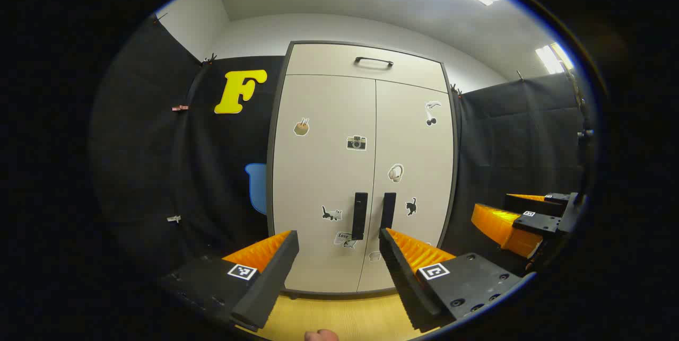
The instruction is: Open the right door of the double-door shoe cabinet with the right hand, and open the left door with the left hand.
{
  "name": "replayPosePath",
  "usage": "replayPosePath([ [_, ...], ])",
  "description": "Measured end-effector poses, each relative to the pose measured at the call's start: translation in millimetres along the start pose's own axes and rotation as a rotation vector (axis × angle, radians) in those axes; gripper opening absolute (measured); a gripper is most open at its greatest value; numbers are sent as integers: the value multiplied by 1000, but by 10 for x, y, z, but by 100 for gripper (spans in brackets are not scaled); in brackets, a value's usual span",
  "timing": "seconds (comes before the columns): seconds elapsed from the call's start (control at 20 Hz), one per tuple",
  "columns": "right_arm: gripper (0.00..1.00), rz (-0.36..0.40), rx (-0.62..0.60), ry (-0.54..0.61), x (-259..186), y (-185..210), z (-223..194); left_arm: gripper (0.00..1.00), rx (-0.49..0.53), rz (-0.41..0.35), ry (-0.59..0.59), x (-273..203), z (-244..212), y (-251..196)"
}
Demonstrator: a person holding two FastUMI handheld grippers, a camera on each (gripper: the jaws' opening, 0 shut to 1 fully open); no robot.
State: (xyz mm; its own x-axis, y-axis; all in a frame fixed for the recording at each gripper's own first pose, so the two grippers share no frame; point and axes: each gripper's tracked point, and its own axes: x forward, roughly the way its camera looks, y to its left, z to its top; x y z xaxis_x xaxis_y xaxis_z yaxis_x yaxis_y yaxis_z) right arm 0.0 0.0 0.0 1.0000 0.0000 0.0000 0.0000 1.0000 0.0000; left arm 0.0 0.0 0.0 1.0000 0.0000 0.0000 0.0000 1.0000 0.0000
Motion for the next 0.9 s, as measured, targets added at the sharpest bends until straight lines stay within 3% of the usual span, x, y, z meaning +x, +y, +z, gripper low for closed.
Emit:
replayPosePath([
  [0.9, 97, 0, 31, -14, 83, 118, -3, 95, 37, -5, -11, 192, 70, 44],
])
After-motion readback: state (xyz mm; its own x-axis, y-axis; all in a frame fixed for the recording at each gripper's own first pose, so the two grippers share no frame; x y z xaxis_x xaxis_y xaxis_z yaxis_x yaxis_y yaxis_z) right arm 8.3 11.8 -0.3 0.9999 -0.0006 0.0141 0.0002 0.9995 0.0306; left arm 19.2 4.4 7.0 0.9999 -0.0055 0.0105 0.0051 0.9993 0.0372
